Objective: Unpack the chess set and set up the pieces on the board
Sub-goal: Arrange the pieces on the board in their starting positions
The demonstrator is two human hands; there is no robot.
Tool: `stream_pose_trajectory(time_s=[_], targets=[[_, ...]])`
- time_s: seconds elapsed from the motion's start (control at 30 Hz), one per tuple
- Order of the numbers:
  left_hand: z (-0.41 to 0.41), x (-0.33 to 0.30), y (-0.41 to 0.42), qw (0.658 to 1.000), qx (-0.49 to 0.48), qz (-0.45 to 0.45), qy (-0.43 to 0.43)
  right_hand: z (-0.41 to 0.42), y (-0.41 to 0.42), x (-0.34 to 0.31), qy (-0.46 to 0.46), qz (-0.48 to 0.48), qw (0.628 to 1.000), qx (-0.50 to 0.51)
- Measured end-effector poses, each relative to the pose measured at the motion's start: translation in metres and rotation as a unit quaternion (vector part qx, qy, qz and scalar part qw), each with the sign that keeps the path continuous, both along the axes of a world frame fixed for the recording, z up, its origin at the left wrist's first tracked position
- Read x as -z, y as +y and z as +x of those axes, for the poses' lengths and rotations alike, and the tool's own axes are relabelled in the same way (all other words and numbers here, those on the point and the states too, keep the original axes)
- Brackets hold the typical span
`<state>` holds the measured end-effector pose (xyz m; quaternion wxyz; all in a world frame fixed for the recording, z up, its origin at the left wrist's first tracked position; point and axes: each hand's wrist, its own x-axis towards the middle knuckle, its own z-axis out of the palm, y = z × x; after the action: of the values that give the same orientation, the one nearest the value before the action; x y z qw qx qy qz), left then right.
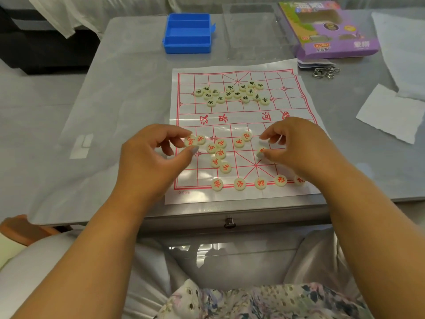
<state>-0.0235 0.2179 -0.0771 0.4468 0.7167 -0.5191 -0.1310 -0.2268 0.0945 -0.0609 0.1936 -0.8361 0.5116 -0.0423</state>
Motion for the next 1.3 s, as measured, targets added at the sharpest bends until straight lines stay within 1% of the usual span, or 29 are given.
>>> stream_pose_trajectory(time_s=[0.1, 0.23, 0.47, 0.53, 0.67, 0.77, 0.87, 0.97, 1.03, 1.1, 1.2, 1.3], targets=[[0.003, 0.002, 0.000, 1.000, -0.016, 0.004, 0.006, 0.012, -0.002, -0.001, -0.001, -0.016, 1.000, -0.020], [0.001, 0.003, -0.001, 1.000, -0.011, 0.010, -0.003, 0.023, -0.005, 0.004, -0.013, -0.038, 0.999, -0.025], [0.003, 0.005, -0.003, 0.999, -0.030, 0.013, -0.001, 0.034, -0.008, 0.008, -0.001, -0.056, 0.997, -0.048], [0.005, 0.005, -0.003, 0.999, -0.040, 0.007, 0.007, 0.035, -0.008, 0.009, 0.002, -0.055, 0.997, -0.052], [0.007, 0.006, -0.004, 0.999, -0.050, 0.009, 0.019, 0.041, -0.005, 0.007, -0.020, -0.042, 0.997, -0.067], [0.007, 0.007, -0.005, 0.997, -0.060, 0.031, 0.035, 0.048, -0.004, 0.007, -0.020, -0.037, 0.995, -0.085], [0.007, 0.011, -0.008, 0.993, -0.059, 0.078, 0.060, 0.050, -0.008, 0.007, -0.024, -0.042, 0.996, -0.070], [0.004, 0.014, -0.008, 0.992, -0.051, 0.108, 0.041, 0.049, -0.011, 0.005, -0.026, -0.031, 0.998, -0.057], [0.004, 0.013, -0.008, 0.992, -0.047, 0.106, 0.042, 0.052, -0.010, 0.005, -0.023, -0.028, 0.997, -0.073], [0.005, 0.009, -0.009, 0.989, -0.051, 0.085, 0.111, 0.056, -0.004, 0.001, -0.051, -0.028, 0.993, -0.100], [0.003, 0.000, -0.010, 0.968, -0.048, 0.055, 0.242, 0.063, 0.010, -0.011, -0.138, -0.024, 0.978, -0.154], [-0.002, -0.006, -0.009, 0.949, -0.002, 0.040, 0.314, 0.064, 0.022, -0.017, -0.182, -0.069, 0.958, -0.210]])
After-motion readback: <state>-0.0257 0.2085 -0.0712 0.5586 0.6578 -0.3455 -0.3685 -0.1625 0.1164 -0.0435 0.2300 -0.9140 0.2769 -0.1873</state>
